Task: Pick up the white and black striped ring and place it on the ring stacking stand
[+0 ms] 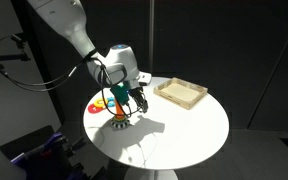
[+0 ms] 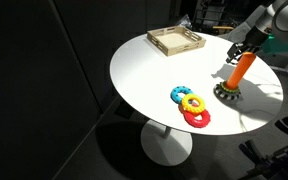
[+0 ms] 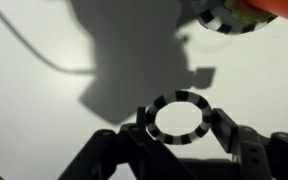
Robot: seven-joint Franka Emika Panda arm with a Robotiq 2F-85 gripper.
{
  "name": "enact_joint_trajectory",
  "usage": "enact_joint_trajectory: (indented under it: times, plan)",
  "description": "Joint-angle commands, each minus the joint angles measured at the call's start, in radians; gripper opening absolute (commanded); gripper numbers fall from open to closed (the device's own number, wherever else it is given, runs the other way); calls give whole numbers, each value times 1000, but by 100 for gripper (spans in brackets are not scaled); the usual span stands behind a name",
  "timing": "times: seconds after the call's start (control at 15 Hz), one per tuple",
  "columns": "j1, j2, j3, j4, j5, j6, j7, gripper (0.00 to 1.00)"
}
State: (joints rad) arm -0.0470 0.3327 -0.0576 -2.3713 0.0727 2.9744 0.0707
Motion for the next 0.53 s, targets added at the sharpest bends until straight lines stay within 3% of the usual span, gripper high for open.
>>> enact_joint_trajectory:
  times: [0.0, 0.47]
  plan:
    - [0, -124, 2, -49, -19, -77, -25, 42]
    - [-6, -327, 36, -87, 30, -285, -103, 42]
